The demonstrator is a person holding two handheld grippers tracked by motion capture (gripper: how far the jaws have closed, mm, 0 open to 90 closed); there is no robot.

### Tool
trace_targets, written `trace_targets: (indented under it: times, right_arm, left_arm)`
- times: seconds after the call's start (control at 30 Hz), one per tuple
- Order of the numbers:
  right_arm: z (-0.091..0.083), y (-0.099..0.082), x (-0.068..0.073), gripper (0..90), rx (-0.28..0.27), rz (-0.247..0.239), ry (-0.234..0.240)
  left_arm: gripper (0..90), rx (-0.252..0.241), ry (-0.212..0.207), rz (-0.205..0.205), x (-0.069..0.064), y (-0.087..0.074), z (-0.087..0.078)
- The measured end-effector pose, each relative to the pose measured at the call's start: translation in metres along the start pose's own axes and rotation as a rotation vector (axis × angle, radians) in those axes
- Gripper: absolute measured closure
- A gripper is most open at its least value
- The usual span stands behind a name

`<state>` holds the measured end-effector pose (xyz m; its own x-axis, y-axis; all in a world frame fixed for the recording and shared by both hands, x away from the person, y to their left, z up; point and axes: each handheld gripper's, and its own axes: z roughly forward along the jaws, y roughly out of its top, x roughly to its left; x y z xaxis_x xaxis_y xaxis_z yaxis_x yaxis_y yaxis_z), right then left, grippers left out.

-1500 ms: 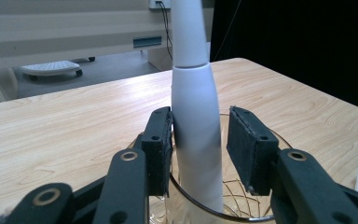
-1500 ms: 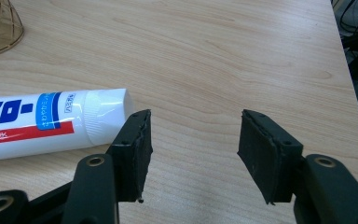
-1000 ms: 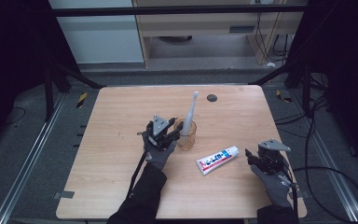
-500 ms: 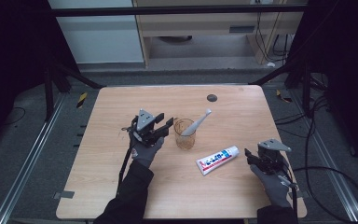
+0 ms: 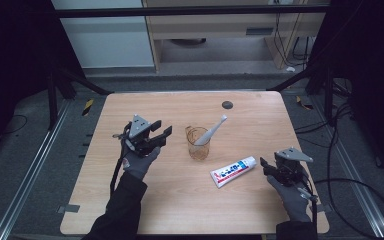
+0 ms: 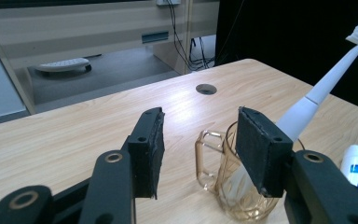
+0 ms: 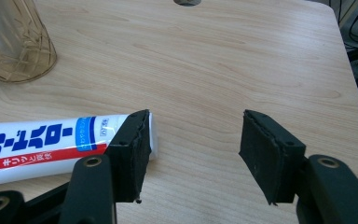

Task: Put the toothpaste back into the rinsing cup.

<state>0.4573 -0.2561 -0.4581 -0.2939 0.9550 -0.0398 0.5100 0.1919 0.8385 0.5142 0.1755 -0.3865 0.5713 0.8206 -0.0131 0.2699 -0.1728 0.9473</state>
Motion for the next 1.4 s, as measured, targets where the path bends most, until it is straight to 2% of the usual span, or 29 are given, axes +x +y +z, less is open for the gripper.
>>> trace_targets:
  times: [0.17, 0.3, 0.57, 0.6, 0.77, 1.0, 1.13, 1.17, 1.4]
  right_arm:
    - [-0.001, 0.001, 0.002, 42.7, 0.0, 0.003, 0.007]
    - [0.0, 0.001, 0.002, 42.6, 0.001, -0.001, 0.007]
    - [0.001, 0.0, 0.002, 42.3, 0.007, 0.003, 0.004]
    - [0.001, 0.0, 0.002, 42.3, 0.007, 0.004, 0.004]
    - [0.001, -0.001, 0.002, 42.0, 0.009, 0.001, 0.015]
    - [-0.002, 0.001, 0.005, 42.0, 0.002, -0.011, 0.04]
    - [-0.004, 0.005, 0.01, 42.0, -0.01, -0.016, 0.056]
    - [-0.006, 0.007, 0.014, 41.8, -0.012, -0.023, 0.07]
    - [-0.008, 0.013, 0.027, 41.9, -0.019, -0.05, 0.111]
  left_arm:
    - [49.9, 0.038, -0.006, 0.02, 0.003, -0.007, -0.01]
    - [49.1, 0.077, -0.011, 0.033, 0.006, -0.019, -0.017]
    - [47.7, 0.131, -0.005, 0.019, 0.014, -0.045, -0.023]
    - [47.4, 0.151, -0.002, 0.021, 0.015, -0.049, -0.023]
    - [46.5, 0.186, -0.012, 0.033, 0.014, -0.059, -0.027]
    - [45.9, 0.238, -0.016, 0.04, 0.016, -0.075, -0.042]
    - [46.0, 0.263, -0.009, 0.031, 0.02, -0.084, -0.052]
    - [46.1, 0.273, 0.003, 0.023, 0.022, -0.088, -0.058]
    - [47.2, 0.289, 0.05, -0.005, 0.031, -0.094, -0.071]
